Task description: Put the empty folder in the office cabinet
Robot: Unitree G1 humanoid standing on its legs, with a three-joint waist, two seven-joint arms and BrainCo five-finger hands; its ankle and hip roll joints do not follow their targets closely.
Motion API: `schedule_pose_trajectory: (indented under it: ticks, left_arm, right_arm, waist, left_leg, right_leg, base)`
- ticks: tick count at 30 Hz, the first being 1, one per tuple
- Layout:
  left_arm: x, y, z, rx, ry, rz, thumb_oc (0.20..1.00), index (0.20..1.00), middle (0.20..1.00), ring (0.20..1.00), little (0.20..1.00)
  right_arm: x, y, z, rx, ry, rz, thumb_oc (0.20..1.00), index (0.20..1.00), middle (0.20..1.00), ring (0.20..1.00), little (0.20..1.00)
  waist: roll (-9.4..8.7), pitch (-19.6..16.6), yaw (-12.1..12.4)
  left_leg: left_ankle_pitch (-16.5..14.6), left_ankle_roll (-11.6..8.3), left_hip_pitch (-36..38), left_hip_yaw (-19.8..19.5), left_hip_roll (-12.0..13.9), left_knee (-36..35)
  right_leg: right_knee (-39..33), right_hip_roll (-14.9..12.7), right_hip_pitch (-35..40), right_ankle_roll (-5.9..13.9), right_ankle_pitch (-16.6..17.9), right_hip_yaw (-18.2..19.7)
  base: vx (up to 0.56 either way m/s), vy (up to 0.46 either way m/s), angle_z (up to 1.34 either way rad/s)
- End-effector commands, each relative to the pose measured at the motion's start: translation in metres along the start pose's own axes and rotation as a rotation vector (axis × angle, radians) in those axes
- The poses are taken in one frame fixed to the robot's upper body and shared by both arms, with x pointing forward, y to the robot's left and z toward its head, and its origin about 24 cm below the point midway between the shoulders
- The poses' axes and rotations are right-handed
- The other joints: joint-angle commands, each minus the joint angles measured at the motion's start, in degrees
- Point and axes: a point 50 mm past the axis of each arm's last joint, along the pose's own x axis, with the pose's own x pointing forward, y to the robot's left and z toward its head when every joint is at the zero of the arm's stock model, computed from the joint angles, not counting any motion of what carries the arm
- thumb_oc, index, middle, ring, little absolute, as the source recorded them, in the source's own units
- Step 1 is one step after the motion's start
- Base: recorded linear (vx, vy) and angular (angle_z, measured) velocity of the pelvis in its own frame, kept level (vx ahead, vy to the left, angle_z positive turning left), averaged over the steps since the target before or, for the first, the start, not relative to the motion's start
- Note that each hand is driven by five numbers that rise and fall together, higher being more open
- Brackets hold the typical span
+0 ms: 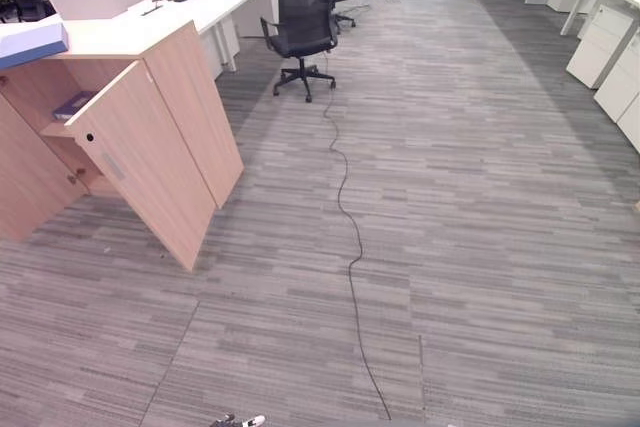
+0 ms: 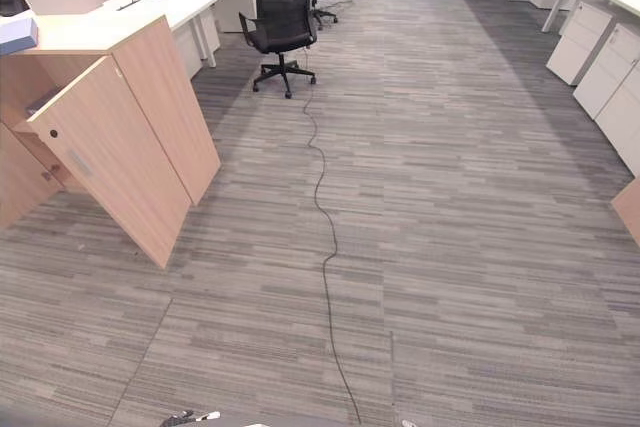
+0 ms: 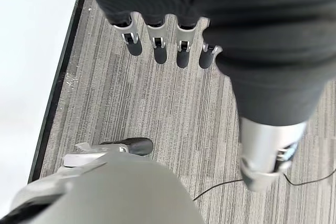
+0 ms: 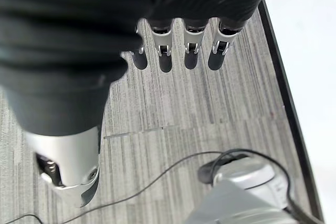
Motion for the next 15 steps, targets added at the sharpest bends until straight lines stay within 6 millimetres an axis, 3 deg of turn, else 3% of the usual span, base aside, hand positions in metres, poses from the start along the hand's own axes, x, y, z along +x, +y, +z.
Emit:
schedule_pose_trajectory:
  ticks: [1,15]
  left_arm:
    - [0.0018,-0.007,0.0095,-0.093,-0.009,-0.012,1.0,1.0,1.0,1.0,1.0]
    - [0.0016,-0.0131,0.0074,-0.084,0.004,-0.064,1.0,1.0,1.0,1.0,1.0]
  right_arm:
    - [0.0009,-0.0027,0.0128,-0.002,-0.012,-0.016,1.0,1.0,1.0,1.0,1.0]
    - [0.0009,-0.0025,0.0093,-0.028,0.001,0.001,1.0,1.0,1.0,1.0,1.0]
  waist:
    - [-0.82,0.0,0.1]
    - [-0.72,-0.5,0.0]
  left_leg:
    - [-3.0,-0.41,1.6,-7.0,-0.3,-2.4]
    - [-3.6,-0.38,2.4,-6.9,-0.4,-2.4]
  right_leg:
    - [-4.5,-0.8,1.4,3.63,2.9,1.2]
    - [-5.5,-1.1,2.5,3.74,3.1,1.2]
  base:
    - [0.0,0.0,0.0]
    - [0.0,0.0,0.0]
